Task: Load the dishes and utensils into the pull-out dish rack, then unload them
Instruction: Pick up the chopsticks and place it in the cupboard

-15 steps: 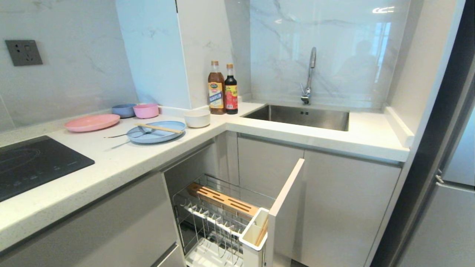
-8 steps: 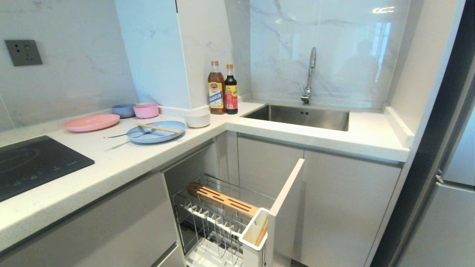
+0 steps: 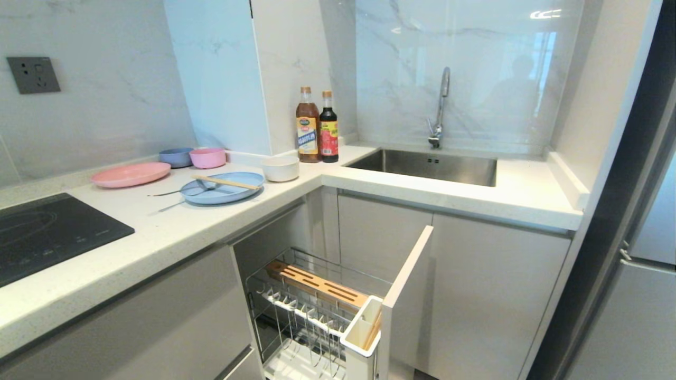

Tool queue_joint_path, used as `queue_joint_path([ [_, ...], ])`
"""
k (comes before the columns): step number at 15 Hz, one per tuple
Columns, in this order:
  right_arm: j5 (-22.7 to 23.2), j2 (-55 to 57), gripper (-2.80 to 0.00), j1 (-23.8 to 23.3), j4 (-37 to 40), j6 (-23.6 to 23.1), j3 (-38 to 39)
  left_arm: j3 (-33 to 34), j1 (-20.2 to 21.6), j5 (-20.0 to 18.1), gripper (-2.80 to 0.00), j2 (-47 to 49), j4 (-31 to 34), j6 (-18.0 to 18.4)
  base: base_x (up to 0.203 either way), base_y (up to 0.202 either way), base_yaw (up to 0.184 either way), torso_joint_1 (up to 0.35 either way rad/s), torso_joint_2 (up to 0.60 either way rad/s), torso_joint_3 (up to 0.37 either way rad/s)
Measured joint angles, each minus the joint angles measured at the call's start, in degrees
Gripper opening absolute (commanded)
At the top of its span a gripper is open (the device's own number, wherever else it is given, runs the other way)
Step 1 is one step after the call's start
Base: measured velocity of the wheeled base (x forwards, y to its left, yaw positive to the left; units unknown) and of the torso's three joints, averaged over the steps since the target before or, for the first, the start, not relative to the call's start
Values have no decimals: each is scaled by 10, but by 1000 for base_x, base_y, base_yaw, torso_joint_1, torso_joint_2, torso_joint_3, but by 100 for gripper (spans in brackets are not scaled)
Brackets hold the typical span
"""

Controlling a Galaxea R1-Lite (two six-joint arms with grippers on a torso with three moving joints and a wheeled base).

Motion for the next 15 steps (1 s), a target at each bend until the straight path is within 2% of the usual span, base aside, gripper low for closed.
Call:
queue_joint_path([
  [15,0,0,-280,0,0,0,0,0,0,-1,-280,0,2,1,0,0,0,4,2,-182],
])
